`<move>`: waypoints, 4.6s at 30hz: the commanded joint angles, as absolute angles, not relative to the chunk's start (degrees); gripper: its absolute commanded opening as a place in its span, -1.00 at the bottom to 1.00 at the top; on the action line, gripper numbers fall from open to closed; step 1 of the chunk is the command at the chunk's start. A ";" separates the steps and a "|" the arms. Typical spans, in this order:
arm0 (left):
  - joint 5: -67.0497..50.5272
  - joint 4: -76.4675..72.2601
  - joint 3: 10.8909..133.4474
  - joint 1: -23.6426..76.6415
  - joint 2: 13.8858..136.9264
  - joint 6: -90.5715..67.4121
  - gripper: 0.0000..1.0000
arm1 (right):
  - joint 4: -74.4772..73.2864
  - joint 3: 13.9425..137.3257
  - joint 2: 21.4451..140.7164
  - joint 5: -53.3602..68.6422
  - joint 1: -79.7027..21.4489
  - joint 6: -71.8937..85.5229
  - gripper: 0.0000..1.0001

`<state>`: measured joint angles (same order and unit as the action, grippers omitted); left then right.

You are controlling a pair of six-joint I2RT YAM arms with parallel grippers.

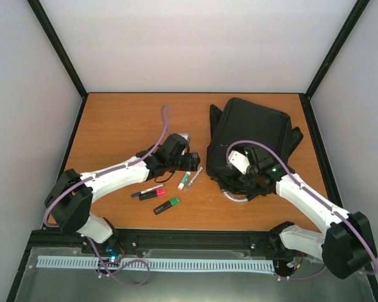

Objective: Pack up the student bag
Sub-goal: Zip the student bag at the center of the board.

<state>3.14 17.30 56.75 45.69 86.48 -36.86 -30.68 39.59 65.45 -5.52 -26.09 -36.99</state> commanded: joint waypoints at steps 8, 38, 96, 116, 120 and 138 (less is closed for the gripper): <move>-6.12 7.60 56.02 45.70 88.41 -29.85 0.42 | -40.64 34.41 47.85 -5.72 -14.25 -49.43 -0.94; -22.49 -1.17 71.50 51.42 114.01 0.15 0.22 | -63.00 44.15 48.60 13.96 12.41 -61.66 0.26; -10.96 -1.77 46.40 56.48 85.09 -13.40 0.34 | -53.95 59.86 69.11 16.60 -12.28 -26.34 0.57; -17.35 -10.07 49.76 44.65 92.86 -12.27 0.36 | -47.25 40.83 61.17 -20.18 -38.65 -34.01 0.41; -22.51 -12.60 54.75 44.93 100.30 -8.76 0.32 | -48.61 39.70 54.72 -19.28 -38.10 -35.13 0.27; -24.21 -15.11 65.33 47.52 117.46 -1.54 0.16 | -49.86 37.73 50.98 -17.31 -35.40 -34.17 0.13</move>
<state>-23.03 -11.73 61.71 46.41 115.85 -4.27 -49.50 37.74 51.51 -16.49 -35.97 -34.65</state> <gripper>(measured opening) 0.589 0.564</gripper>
